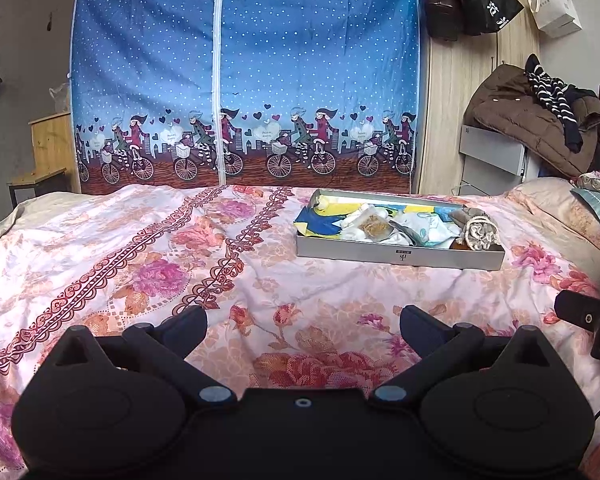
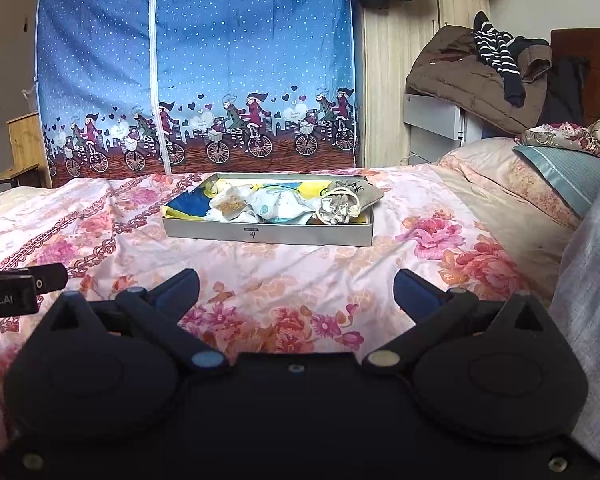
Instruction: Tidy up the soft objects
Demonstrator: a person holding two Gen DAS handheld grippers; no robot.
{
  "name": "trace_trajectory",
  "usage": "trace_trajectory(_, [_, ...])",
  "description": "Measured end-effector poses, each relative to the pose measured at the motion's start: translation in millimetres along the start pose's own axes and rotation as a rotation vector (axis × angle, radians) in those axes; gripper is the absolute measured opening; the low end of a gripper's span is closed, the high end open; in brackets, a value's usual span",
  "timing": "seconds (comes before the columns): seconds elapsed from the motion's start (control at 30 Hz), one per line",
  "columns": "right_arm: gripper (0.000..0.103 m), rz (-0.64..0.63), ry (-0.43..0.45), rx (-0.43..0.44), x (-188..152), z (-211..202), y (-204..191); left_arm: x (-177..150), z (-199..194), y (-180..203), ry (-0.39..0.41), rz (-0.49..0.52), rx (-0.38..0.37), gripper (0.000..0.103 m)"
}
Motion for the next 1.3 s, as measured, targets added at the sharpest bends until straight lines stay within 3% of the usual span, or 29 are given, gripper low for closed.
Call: trace_trajectory(1.3, [0.103,-0.004,-0.004,-0.001,-2.6,2.2,6.1,0.1,0.2,1.3,-0.001,0.005,0.000,0.102])
Point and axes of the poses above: each gripper's, at about its wrist camera, not at the fingertips, and z roughly the way its jaws point, y to its right, x to its top, the point moved 2 cm from there along z, roughly the way its jaws point, and after that the axes turned 11 degrees about -x, right-handed, at the moved point
